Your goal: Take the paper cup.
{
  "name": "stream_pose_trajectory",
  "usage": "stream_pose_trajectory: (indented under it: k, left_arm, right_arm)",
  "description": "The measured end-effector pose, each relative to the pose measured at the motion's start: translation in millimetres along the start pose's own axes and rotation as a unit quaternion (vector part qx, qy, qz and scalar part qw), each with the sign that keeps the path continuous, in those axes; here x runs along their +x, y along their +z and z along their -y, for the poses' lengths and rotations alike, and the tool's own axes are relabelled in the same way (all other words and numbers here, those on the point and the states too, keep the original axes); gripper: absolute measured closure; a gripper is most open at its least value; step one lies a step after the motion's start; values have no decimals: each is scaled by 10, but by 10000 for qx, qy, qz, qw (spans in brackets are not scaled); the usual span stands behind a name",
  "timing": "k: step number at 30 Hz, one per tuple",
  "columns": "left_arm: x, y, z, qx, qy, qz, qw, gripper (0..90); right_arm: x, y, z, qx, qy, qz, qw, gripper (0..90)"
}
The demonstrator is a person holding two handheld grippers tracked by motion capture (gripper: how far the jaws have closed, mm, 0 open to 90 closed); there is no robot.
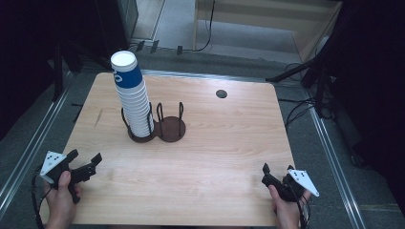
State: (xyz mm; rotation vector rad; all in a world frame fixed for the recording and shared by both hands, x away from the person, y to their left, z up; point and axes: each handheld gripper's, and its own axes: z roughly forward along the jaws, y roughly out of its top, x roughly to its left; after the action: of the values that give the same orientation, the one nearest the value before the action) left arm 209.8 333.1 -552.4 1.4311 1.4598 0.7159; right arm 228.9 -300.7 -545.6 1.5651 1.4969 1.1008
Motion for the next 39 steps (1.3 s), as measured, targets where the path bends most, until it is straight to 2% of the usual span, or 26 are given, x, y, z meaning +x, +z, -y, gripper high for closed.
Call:
stream_pose_trajectory:
  k: [5, 9, 12, 17, 23, 31, 36, 39]
  left_arm:
    - [-14, 8, -4, 51, 84, 17, 10000, 74]
    - [-21, 10, -3, 67, 111, 58, 9999, 74]
    - [-31, 7, 0, 82, 161, 110, 9998, 74]
    - [-30, -1, 4, 89, 161, 157, 9997, 74]
    - [-24, 6, 0, 119, 132, 159, 9997, 74]
    - [-33, 26, -7, 171, 169, 170, 9996, 74]
    - [-26, 21, -6, 165, 146, 204, 9995, 74]
    - [-23, 17, -3, 142, 130, 257, 9995, 74]
  right_arm:
    - [-15, -24, -24, 5, 27, -5, 10000, 75]
    - [56, -45, -87, -24, 56, -84, 9999, 79]
    - [194, -70, -174, -72, -1, -180, 9998, 85]
    - [463, -45, -395, -142, -319, -332, 9988, 85]
    - [734, 19, -676, -304, -197, -622, 9974, 85]
    - [1125, 87, -902, -361, -396, -971, 9938, 86]
    - [1281, 122, -970, -338, -543, -1097, 9919, 86]
    - [1347, 132, -1031, -329, -539, -1179, 9910, 86]
